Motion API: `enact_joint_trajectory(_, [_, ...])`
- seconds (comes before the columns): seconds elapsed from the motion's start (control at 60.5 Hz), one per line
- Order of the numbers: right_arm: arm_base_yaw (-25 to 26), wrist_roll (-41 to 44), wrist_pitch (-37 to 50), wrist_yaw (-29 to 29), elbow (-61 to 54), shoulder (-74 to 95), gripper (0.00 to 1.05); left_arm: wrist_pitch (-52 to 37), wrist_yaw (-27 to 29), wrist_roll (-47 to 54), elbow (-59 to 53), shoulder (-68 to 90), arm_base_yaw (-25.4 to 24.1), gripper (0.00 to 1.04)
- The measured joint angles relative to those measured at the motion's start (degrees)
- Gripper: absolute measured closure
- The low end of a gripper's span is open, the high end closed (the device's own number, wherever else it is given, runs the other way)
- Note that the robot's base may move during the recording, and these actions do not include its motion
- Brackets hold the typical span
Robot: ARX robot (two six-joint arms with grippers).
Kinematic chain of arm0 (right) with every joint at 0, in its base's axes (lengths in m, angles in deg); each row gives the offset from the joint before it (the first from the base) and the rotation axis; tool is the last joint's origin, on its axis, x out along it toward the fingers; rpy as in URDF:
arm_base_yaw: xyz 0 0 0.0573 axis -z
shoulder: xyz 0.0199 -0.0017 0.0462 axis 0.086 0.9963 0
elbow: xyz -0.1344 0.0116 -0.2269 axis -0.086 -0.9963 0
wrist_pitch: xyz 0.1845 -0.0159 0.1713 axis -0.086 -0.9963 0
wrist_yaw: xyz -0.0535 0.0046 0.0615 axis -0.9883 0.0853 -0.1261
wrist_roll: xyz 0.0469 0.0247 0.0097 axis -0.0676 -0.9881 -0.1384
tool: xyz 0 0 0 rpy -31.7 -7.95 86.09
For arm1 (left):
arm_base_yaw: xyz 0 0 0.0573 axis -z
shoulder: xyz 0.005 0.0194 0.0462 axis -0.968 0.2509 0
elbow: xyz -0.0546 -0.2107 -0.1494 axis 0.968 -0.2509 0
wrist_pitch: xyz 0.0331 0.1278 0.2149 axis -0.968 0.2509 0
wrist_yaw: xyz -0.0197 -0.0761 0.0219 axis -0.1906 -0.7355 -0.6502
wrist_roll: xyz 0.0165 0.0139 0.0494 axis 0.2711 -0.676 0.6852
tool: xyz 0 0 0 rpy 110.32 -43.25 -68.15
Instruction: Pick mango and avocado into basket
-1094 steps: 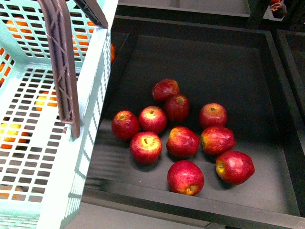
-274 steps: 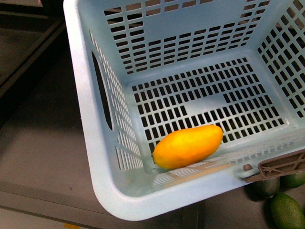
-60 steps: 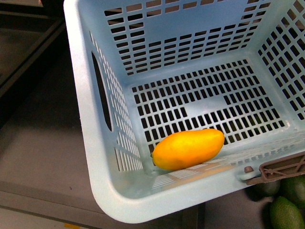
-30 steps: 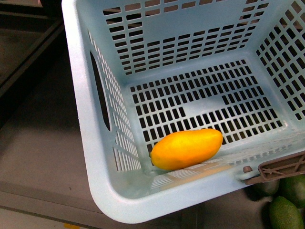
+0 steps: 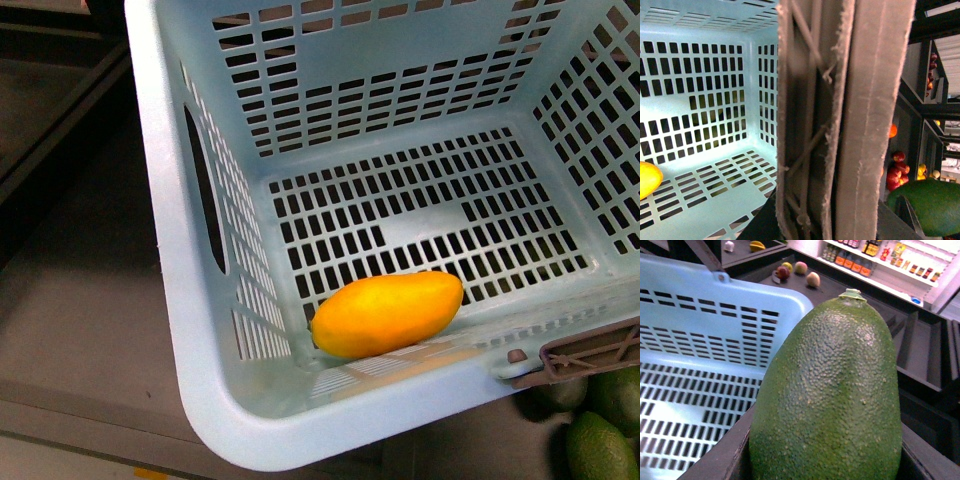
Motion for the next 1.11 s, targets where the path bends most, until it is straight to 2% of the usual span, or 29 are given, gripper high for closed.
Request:
enact_joint_trajectory(0.099, [-8.07, -4.85, 5.46, -6.16, -0.76, 4.26, 0.52, 0.00, 0.00, 0.00, 0.02, 0.00, 0.00, 0.89])
enact_joint_trajectory(0.165, [-11.30, -6.84, 8.04, -8.66, -0.74, 6.80, 0.52, 0.00, 0.00, -0.02, 0.02, 0.00, 0.00, 0.89])
enact_joint_trajectory(0.413, [-18.71, -12.09, 14.14, -16.74, 0.42, 14.38, 0.52, 0.00, -0.02, -0.02, 0.02, 0.00, 0.00, 0.89])
enact_joint_trajectory(0.463, [-19.74, -12.50, 14.64, -17.59, 0.68, 15.19, 0.46, 0.00, 0.00, -0.02, 0.00, 0.00, 0.00, 0.89])
enact_joint_trajectory(0.695, [-22.97, -13.90, 13.90, -22.03, 0.83, 13.75, 0.10, 0.00, -0.02, -0.02, 0.02, 0.00, 0.00, 0.89])
enact_joint_trajectory(0.744, [-22.84, -14.34, 13.22, -22.34, 0.81, 12.13, 0.07, 0.00, -0.04, 0.07, 0.00, 0.02, 0.02, 0.89])
enact_joint_trajectory(0.827, [-22.16, -18.73, 18.95, -29.94, -2.05, 7.74, 0.18, 0.00, -0.04, -0.31, 0.00, 0.04, 0.02, 0.89])
enact_joint_trajectory(0.86, [-21.22, -20.26, 20.55, -31.12, -3.43, 5.77, 0.24, 0.00, -0.02, -0.37, 0.00, 0.04, 0.02, 0.89])
enact_joint_trajectory(0.943, [-19.61, -22.64, 22.03, -32.94, -6.71, 1.66, 0.35, 0.00, 0.22, 0.00, 0.00, 0.04, -0.02, 0.89])
enact_joint_trajectory(1.108, [-19.41, -24.30, 22.56, -32.50, -13.35, -2.54, 0.63, 0.00, 0.09, 0.20, 0.00, 0.04, -0.04, 0.89])
